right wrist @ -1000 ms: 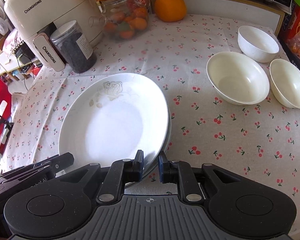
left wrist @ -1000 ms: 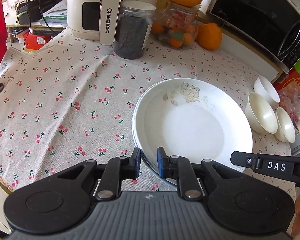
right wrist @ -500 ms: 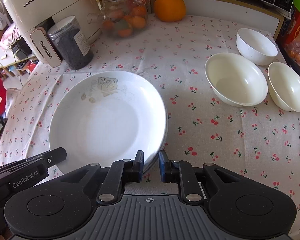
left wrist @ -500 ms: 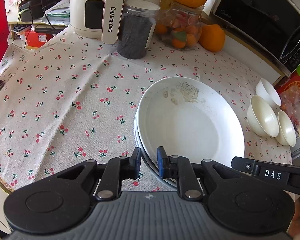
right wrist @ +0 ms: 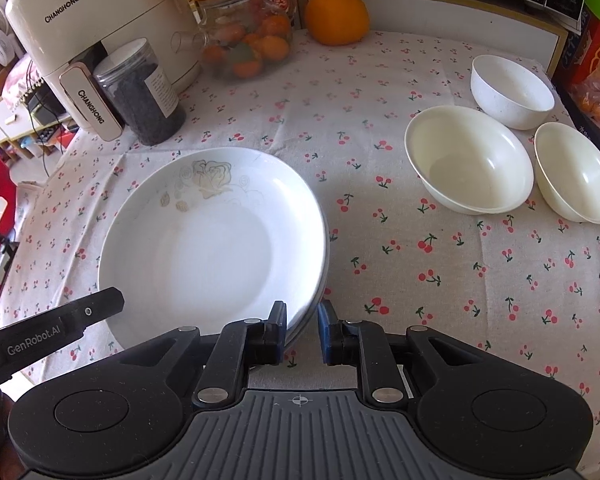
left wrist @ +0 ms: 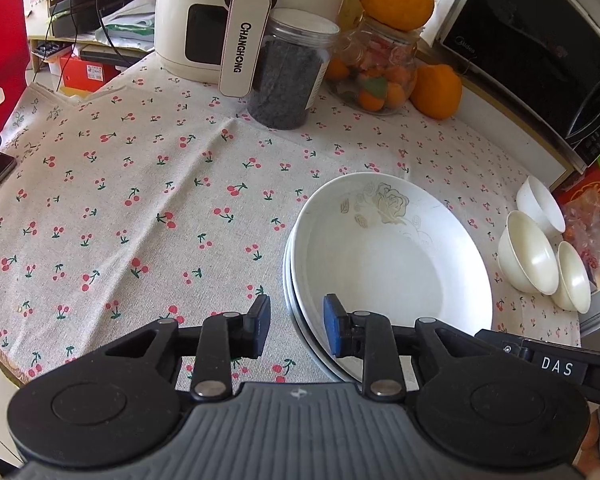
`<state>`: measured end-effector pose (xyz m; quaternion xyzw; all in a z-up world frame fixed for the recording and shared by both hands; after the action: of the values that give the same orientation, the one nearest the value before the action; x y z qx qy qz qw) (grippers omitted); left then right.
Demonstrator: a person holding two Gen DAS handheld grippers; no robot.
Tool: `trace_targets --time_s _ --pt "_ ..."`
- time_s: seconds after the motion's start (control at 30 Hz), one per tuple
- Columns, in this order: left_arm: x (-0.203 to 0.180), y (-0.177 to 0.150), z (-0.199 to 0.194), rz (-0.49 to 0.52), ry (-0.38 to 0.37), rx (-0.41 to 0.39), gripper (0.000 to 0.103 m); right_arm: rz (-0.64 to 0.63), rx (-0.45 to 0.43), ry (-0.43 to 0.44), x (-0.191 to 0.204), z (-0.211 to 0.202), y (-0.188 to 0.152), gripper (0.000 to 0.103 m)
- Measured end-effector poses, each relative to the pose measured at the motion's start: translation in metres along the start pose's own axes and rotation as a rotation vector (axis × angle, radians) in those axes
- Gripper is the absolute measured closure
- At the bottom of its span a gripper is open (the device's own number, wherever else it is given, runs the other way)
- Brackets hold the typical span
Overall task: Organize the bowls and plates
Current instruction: 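Open both tools to release the white plate rim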
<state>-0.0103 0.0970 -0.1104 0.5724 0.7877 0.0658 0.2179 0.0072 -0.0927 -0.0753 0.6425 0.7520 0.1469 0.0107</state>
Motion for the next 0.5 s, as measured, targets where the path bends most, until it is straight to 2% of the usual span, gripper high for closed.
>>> trace_targets --time_s 0.1,0.17,0.37,0.5 --pt "0.0 0.002 -0.002 0.002 0.001 -0.008 0.071 0.015 -0.016 0.006 -0.005 -0.005 0.004 0.085" --pt "-0.001 0.003 -0.004 0.005 0.002 -0.017 0.062 0.029 -0.024 0.014 -0.009 -0.007 0.006 0.085" --pt "-0.003 0.008 -0.008 0.018 0.004 -0.046 0.05 0.049 -0.037 0.024 -0.015 -0.01 0.007 0.081" --pt "-0.004 0.008 -0.007 0.024 0.014 -0.049 0.047 0.048 -0.036 0.03 -0.015 -0.01 0.006 0.081"
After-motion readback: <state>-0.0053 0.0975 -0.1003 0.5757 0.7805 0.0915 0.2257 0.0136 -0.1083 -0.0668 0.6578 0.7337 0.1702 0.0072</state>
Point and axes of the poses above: each gripper's, at about its wrist camera, not at the fingertips, and z roughly the way its jaws point, x to its left, y to its top, the point moved 8 cm from there along z, roughly the way its jaws point, and after that the axes turned 12 degrees about x, right-handed, at the moved point
